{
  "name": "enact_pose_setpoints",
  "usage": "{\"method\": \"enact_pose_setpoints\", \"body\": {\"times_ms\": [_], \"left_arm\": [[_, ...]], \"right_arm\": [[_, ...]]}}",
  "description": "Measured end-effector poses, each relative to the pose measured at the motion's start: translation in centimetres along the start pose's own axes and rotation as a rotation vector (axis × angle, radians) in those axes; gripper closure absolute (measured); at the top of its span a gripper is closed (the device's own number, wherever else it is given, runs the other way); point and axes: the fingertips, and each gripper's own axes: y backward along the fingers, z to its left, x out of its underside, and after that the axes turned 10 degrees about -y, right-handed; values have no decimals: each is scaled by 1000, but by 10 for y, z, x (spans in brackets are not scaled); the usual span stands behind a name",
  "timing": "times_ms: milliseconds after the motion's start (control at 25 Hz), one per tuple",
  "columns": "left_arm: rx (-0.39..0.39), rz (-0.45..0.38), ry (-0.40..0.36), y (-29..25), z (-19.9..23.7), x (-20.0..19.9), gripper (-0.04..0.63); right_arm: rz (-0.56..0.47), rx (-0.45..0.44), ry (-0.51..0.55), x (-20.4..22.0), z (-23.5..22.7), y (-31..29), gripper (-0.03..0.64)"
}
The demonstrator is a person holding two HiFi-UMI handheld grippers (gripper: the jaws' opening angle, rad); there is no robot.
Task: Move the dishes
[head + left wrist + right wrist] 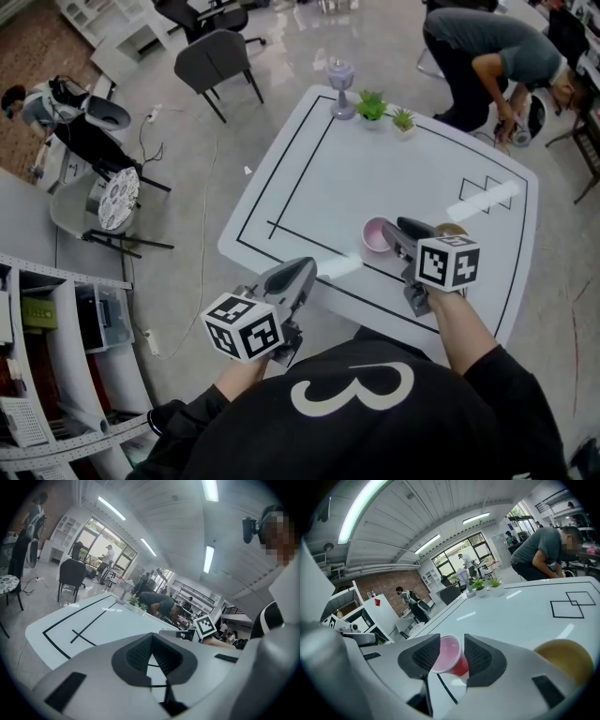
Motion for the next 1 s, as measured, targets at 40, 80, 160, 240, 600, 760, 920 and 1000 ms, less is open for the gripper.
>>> {"method": "enact_pose_setpoints", "body": {"times_ms": [40,80,160,240,600,760,920,1000], "left_arm": [[4,-1,-1,-1,-2,0,592],[9,-2,-2,-3,-4,-1,592],[24,-4,-5,-7,-9,-3,594],[46,-4,-12,-14,-16,-6,594],[166,16,-48,-51,-51,-17,592],[213,30,-66,-68,-66,-19,593],[243,42,-86,-79,-79,-20,592],[256,55,-89,-84,-83,-17,592]], "right_arm": [[-6,-8,1,-2,2,3,460],[-12,-16,4,-4,4,5,448],[-24,-26,13,-8,8,13,423],[-37,-30,21,-13,9,22,406],[-108,55,-18,-24,-21,77,387],[-131,113,-47,-20,-45,100,383],[-143,170,-69,-14,-70,119,382],[-149,200,-79,-10,-82,127,382]]}}
